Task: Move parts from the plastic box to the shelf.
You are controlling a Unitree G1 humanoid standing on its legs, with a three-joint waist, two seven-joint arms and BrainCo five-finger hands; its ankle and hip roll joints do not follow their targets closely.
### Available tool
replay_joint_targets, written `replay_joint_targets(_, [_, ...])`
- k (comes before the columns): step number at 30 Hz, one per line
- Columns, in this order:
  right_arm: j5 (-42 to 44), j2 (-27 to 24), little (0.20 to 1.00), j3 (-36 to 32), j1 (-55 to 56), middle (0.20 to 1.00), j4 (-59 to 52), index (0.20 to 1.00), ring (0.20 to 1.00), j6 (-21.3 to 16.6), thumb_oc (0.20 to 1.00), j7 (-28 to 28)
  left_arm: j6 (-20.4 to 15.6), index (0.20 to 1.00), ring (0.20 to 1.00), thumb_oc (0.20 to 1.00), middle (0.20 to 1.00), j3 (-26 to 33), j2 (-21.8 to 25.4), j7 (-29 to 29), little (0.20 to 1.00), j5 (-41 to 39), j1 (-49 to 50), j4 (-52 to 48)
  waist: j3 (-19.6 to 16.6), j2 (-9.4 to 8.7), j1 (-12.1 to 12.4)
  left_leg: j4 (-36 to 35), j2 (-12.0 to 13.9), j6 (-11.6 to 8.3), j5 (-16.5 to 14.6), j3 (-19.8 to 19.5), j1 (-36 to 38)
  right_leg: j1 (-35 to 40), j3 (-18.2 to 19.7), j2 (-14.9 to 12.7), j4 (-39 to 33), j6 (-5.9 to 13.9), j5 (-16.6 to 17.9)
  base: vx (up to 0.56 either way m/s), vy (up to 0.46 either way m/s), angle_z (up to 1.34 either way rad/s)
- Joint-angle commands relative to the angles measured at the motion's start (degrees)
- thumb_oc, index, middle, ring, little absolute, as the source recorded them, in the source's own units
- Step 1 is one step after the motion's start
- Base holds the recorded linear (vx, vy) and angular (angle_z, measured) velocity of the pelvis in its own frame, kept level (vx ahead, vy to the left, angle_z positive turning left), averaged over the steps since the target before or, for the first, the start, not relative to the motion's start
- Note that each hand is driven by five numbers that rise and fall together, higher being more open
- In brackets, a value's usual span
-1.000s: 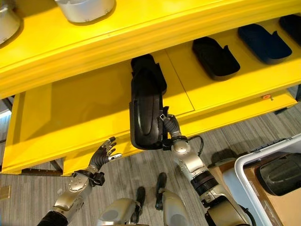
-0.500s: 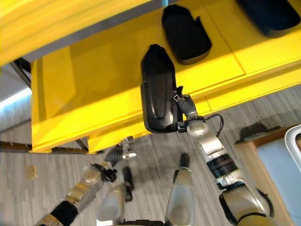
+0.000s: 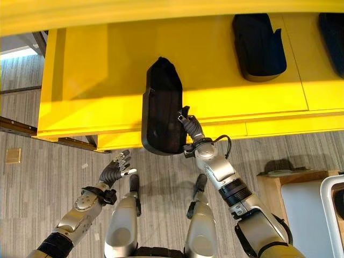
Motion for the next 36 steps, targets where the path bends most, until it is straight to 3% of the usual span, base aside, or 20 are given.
replay_joint_targets(1, [-4.39, -4.12, 0.200, -4.72, -14.25, 0.200, -0.96, 0.200, 0.200, -3.73, 0.200, -3.78, 0.17, 1.000, 1.000, 1.000, 1.000, 0.37, 1.95, -0.64, 1.000, 0.62, 2.15, -7.34, -0.32, 0.02, 2.41, 0.05, -1.49, 4.03, 1.66, 0.92, -0.08, 2.90, 0.12, -3.08, 9.59, 1.81, -7.97, -0.02, -0.053, -0.04])
replay_joint_targets(11, [-2.90, -11.33, 0.200, -5.26, -25.50, 0.200, 8.18, 0.200, 0.200, -4.52, 0.200, -4.09, 2.87, 1.000, 1.000, 1.000, 1.000, -0.05, 4.93, -0.45, 1.000, -0.49, 1.68, -9.71, -0.32, -1.37, 5.44, 1.91, -1.44, 3.62, 2.11, -1.12, -5.10, 2.00, -1.57, -1.53, 10.49, 1.11, -9.51, -0.02, -0.043, 0.08])
replay_joint_targets(17, [0.82, -14.05, 0.200, -3.73, -31.85, 0.200, 15.47, 0.200, 0.200, -6.11, 0.200, -5.26, 1.97, 1.000, 1.000, 1.000, 1.000, 0.19, 5.58, -0.50, 1.000, -1.05, 2.02, -9.64, -0.32, -1.80, 7.43, 3.52, -1.88, 3.51, 2.50, -2.82, -10.15, -0.86, -2.75, -0.24, 13.38, -0.13, -11.59, -0.02, -0.031, -0.08])
replay_joint_targets(22, [0.27, -14.76, 0.200, -3.39, -34.72, 0.200, 18.53, 0.200, 0.200, -7.56, 0.200, -5.91, 1.77, 1.000, 1.000, 1.000, 1.000, 0.36, 5.75, -1.05, 1.000, -1.40, 2.03, -9.69, -0.32, -1.87, 8.39, 4.18, -2.18, 3.53, 2.77, -3.86, -12.91, -2.84, -3.46, 0.29, 15.45, -0.71, -12.72, 0.00, -0.009, 0.03])
replay_joint_targets(24, [2.34, -14.71, 0.200, -2.93, -35.41, 0.200, 19.25, 0.200, 0.200, -7.00, 0.200, -6.60, 1.78, 1.000, 1.000, 1.000, 1.000, 0.20, 5.68, -1.41, 1.000, -1.03, 2.63, -9.65, -0.32, -2.10, 8.77, 4.61, -2.41, 3.19, 1.50, -4.30, -12.71, -2.61, -3.24, 0.49, 16.61, -0.61, -14.26, 0.07, -0.030, 0.12])
replay_joint_targets(36, [3.26, -16.11, 0.200, -1.97, -39.81, 0.200, 24.98, 0.200, 0.200, -7.00, 0.200, -5.65, 1.43, 1.000, 1.000, 1.000, 1.000, 0.68, 6.57, -2.22, 1.000, 0.21, 3.76, -8.76, -0.32, -3.15, 9.99, 4.57, -2.22, 3.08, 1.08, -4.25, -11.27, 0.02, -4.01, 0.73, 16.33, -0.83, -14.96, 0.03, -0.009, -0.01])
